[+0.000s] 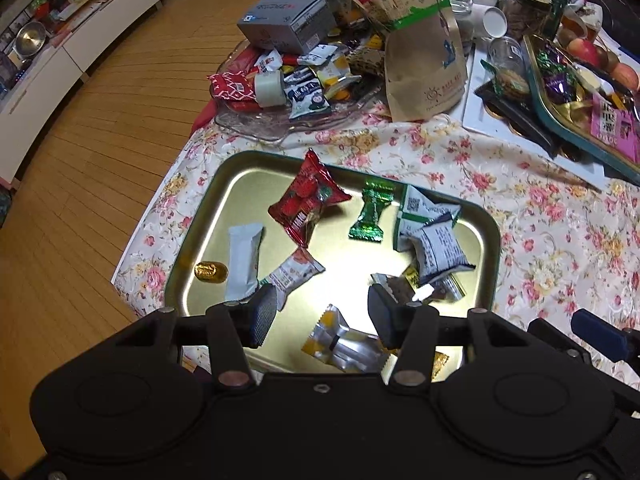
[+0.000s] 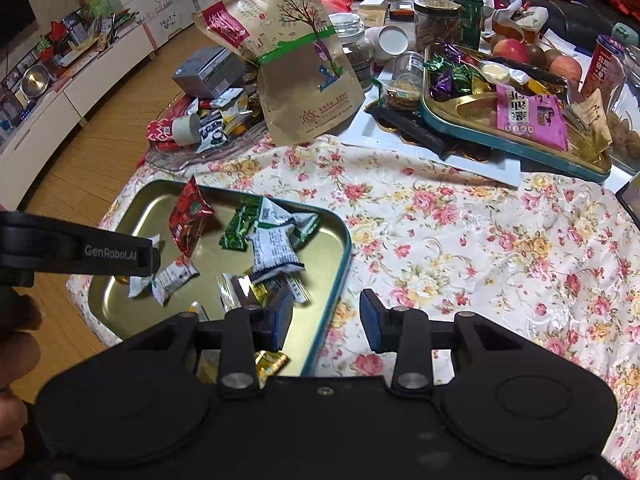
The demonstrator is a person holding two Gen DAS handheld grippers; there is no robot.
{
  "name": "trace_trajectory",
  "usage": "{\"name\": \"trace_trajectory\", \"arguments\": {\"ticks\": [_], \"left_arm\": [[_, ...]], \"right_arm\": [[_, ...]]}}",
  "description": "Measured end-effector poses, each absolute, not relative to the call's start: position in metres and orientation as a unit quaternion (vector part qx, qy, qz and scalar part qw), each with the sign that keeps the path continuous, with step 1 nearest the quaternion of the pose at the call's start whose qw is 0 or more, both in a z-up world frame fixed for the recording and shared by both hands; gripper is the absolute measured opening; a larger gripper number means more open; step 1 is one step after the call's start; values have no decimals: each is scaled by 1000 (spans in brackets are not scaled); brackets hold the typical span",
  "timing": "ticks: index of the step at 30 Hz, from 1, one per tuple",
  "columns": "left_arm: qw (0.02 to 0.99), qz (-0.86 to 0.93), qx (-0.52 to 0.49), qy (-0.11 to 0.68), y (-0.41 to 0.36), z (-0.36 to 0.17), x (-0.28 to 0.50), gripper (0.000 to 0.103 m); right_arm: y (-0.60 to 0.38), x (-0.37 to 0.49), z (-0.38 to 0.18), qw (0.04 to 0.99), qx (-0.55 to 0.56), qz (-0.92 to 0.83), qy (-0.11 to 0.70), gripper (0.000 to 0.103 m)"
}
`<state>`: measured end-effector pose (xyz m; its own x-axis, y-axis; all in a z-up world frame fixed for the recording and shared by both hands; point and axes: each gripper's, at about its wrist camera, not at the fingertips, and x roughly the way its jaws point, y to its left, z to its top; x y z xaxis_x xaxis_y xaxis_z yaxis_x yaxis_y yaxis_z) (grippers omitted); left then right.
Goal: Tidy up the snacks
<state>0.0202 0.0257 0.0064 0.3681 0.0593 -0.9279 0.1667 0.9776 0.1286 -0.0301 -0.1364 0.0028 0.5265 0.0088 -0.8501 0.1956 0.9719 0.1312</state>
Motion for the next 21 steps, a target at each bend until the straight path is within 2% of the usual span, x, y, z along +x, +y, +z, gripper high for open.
{"name": "trace_trajectory", "arguments": {"ticks": [11, 21], "left_arm": [[824, -59, 109, 553, 16, 3, -5, 57], [832, -79, 125, 535, -4, 1, -16, 57]], "right_arm": [[-145, -54, -8, 864, 95, -64, 491, 40], [-166, -65, -15, 858, 169, -100, 475, 42]]}}
